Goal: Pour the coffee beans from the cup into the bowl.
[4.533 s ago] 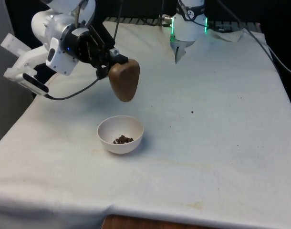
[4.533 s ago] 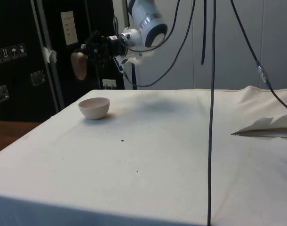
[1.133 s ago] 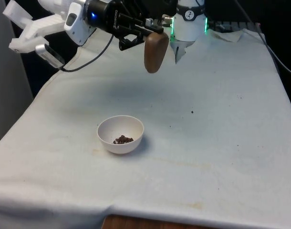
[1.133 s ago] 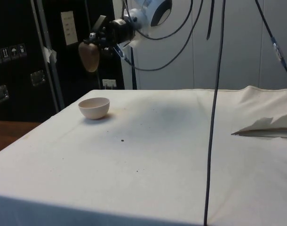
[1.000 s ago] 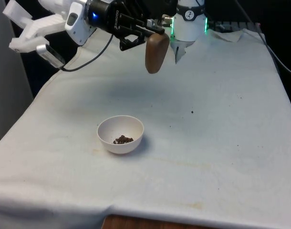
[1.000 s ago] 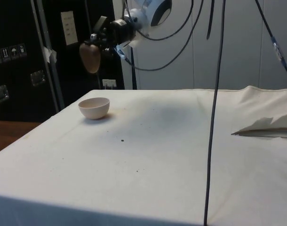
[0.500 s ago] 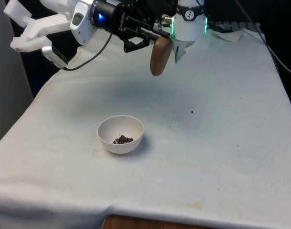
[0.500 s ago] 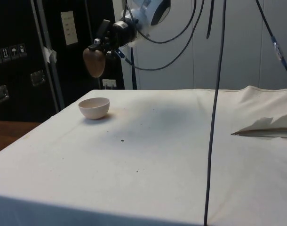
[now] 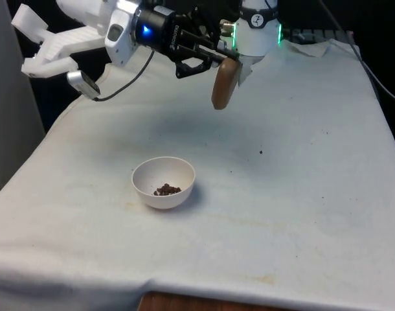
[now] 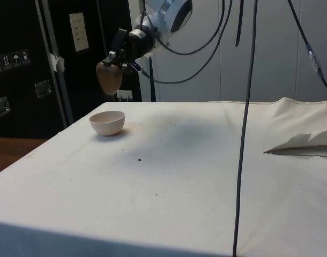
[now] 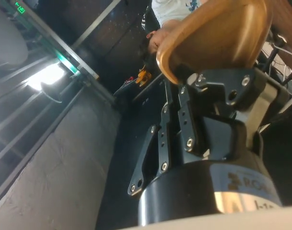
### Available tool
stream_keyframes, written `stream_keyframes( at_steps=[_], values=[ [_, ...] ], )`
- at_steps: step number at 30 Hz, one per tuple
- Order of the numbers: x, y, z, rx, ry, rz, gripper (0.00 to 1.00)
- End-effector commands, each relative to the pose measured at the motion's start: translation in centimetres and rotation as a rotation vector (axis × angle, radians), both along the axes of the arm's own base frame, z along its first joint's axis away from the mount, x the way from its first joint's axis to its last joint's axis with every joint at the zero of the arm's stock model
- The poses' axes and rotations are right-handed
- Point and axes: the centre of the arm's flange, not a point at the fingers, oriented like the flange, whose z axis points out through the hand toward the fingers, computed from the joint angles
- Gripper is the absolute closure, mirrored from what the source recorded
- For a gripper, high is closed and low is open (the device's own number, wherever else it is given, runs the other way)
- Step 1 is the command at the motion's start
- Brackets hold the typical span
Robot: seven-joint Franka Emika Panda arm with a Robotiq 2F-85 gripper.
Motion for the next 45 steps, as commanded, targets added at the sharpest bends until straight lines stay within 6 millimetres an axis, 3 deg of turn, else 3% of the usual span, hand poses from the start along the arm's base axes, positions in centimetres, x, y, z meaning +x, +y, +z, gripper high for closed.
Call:
stream_keyframes(
  at_steps=[1,45],
  values=[
    [0.0,0.2,-0.2,-0.006,0.002,-0.002,1.00],
    [-0.2,2.7,-1.3,-0.264,-0.015,0.109,1.00]
  ],
)
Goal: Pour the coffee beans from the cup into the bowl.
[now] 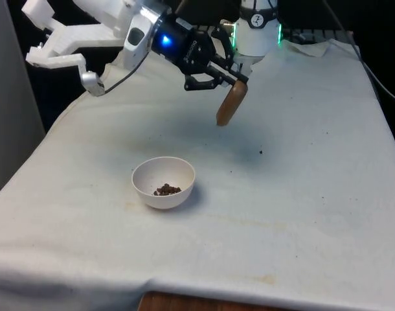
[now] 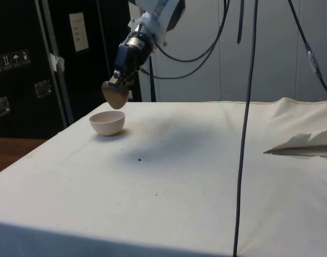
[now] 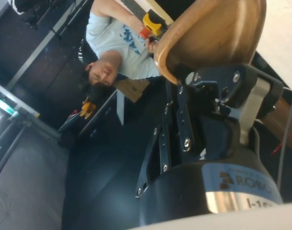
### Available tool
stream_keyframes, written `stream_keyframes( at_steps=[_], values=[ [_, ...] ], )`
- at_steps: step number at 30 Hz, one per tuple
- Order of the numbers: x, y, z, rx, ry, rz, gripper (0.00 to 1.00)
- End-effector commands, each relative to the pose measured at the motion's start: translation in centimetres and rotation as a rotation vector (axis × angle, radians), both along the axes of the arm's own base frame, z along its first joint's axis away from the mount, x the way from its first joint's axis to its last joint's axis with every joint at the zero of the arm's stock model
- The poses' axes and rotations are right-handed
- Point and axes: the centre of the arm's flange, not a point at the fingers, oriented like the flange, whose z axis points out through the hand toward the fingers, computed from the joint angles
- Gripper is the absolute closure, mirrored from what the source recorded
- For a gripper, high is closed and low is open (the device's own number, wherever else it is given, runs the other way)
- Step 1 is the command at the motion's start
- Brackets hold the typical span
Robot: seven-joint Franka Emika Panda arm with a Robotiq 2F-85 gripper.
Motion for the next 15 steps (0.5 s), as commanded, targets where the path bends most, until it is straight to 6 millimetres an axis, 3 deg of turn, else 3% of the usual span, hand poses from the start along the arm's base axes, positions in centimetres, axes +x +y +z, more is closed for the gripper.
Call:
stream_keyframes(
  at_steps=[1,15],
  values=[
    [-0.11,0.18,0.05,-0.023,0.000,-0.005,1.00],
    [-0.47,0.76,-0.31,-0.096,-0.003,0.040,1.00]
  ],
)
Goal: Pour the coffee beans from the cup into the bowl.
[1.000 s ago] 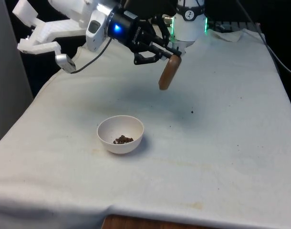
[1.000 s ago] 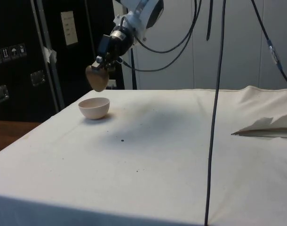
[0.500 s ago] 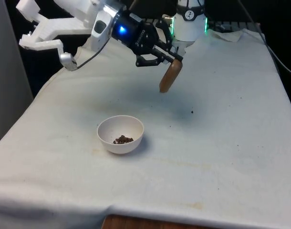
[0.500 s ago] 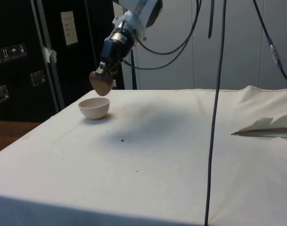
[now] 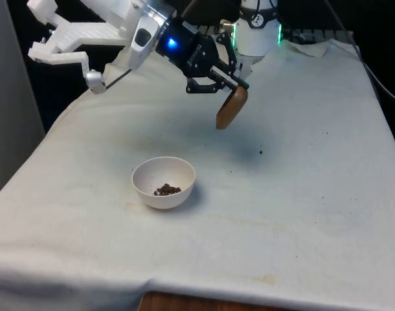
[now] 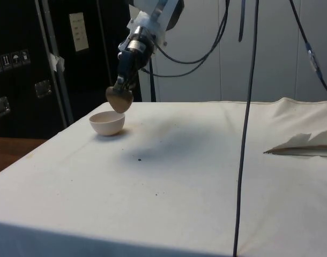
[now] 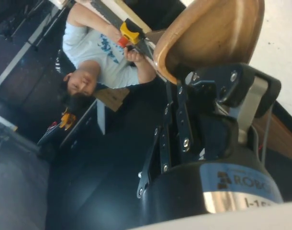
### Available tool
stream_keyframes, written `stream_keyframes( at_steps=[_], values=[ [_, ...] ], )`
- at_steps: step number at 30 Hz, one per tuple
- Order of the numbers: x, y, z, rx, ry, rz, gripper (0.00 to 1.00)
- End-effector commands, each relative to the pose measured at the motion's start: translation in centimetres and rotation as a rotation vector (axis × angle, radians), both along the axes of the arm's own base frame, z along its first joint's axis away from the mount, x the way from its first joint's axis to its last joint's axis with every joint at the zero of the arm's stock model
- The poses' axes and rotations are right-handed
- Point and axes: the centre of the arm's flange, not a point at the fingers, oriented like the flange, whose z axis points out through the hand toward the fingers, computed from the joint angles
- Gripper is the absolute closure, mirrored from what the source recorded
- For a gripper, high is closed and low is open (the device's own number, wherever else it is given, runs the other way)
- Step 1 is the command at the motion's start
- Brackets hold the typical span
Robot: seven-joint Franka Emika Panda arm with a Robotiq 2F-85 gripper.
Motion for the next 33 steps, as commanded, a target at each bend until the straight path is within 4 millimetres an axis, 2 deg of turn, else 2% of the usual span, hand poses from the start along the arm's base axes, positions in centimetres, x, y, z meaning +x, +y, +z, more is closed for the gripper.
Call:
stream_keyframes(
  at_steps=[1,33],
  values=[
    [-0.2,0.2,0.1,-0.029,-0.002,-0.002,1.00],
    [-1.4,2.2,-0.6,-0.212,0.007,0.090,1.00]
  ],
)
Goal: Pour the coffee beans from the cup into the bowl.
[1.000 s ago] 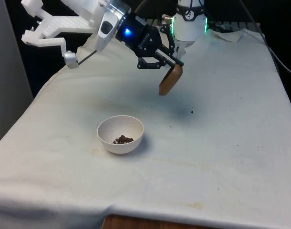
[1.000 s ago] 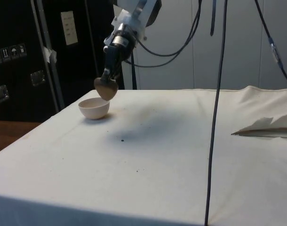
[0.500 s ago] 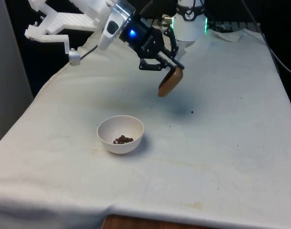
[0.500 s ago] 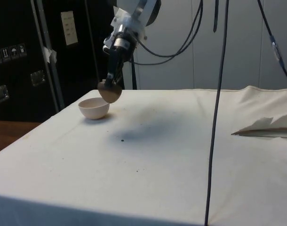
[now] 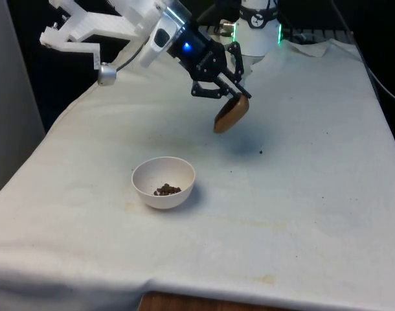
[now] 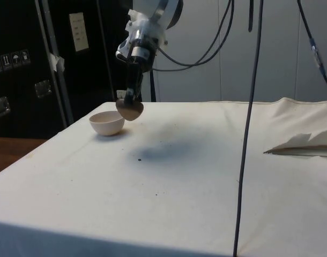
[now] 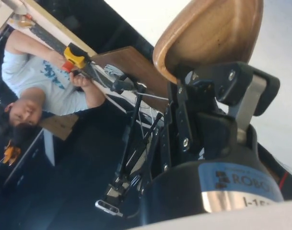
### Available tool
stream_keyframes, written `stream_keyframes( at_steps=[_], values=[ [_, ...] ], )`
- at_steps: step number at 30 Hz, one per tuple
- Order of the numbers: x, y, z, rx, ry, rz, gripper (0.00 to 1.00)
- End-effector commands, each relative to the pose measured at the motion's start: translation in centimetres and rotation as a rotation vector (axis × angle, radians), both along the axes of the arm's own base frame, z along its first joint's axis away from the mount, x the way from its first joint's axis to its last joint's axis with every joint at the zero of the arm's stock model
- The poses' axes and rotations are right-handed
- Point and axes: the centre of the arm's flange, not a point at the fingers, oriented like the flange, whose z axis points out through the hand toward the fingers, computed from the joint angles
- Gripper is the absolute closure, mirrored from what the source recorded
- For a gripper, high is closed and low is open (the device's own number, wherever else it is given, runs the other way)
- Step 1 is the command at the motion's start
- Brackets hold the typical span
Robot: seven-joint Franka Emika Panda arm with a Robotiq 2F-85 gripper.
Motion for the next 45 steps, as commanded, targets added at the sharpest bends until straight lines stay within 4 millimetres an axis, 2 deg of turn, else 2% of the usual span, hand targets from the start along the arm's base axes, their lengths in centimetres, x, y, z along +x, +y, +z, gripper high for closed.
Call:
stream_keyframes(
  at_steps=[1,45],
  values=[
    [-0.2,0.2,0.1,-0.026,-0.001,-0.001,1.00],
    [-1.7,3.0,-0.9,-0.266,-0.010,0.112,1.00]
  ],
)
